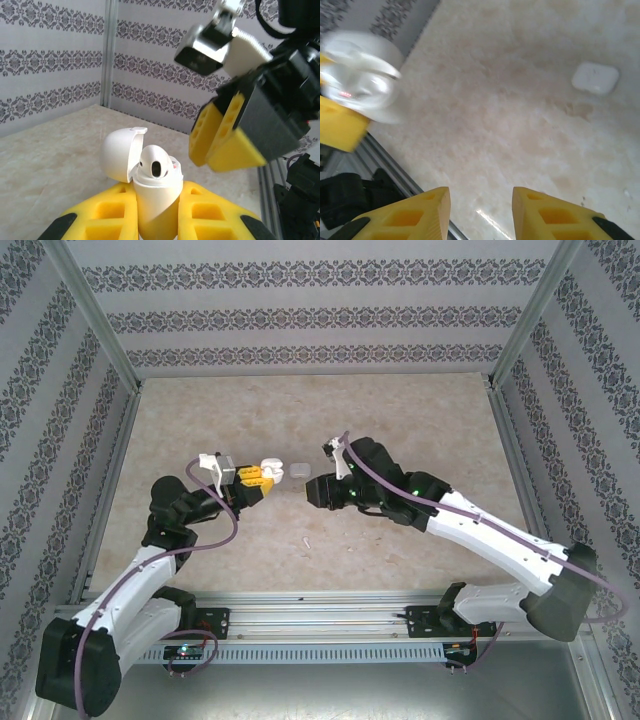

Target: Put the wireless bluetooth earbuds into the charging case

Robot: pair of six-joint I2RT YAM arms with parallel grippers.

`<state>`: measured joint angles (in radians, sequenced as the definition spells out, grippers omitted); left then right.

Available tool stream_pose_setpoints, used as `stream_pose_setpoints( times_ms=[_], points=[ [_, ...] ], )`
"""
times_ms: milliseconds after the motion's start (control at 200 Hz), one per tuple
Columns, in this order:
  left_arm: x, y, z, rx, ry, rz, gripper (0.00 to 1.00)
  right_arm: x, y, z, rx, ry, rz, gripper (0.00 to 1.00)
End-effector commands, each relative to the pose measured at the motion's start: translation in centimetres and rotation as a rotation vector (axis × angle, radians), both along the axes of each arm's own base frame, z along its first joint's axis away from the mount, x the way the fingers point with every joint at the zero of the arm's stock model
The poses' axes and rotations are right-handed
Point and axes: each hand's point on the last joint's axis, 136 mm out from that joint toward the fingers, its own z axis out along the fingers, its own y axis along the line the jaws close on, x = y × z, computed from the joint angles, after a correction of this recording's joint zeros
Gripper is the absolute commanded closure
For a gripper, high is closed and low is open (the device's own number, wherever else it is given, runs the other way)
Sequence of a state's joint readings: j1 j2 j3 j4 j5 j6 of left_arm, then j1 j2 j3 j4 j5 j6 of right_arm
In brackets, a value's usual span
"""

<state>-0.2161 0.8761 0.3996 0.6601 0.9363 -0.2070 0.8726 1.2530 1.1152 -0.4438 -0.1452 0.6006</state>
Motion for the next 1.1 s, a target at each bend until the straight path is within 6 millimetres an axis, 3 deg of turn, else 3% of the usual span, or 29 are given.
stream_pose_setpoints(
  times_ms=[0, 180, 405, 565, 809, 1094],
  points=[
    [0.1, 0.5, 0.4, 0.037, -0.014, 0.051, 1.0, -0.7, -0.6, -4.5, -0.052, 0.148, -0.068, 0.63],
    [0.4, 0.3, 0.2, 0.128, -0.009, 0.035, 1.0, -1.7, 0.4, -9.0, -0.166, 0.308, -0.039, 0.63],
    [1.6, 0.9, 0.2, -0.042, -0.003, 0.099, 1.0, -2.2, 1.3, -15.2, -0.294, 0.419, -0.04, 0.63],
    [1.2, 1.0, -0.7, -0.039, 0.015, 0.104, 1.0, -1.6, 2.5, -16.8, -0.422, 0.422, 0.012, 0.63],
    [0.4, 1.4, -2.8, 0.035, 0.047, 0.124, 1.0, -1.4, 2.3, -18.6, -0.622, 0.475, 0.013, 0.62],
    [0.3, 1.6, -2.7, 0.03, 0.039, 0.138, 1.0, -1.4, 2.5, -19.8, -0.701, 0.507, 0.023, 0.59]
  ],
)
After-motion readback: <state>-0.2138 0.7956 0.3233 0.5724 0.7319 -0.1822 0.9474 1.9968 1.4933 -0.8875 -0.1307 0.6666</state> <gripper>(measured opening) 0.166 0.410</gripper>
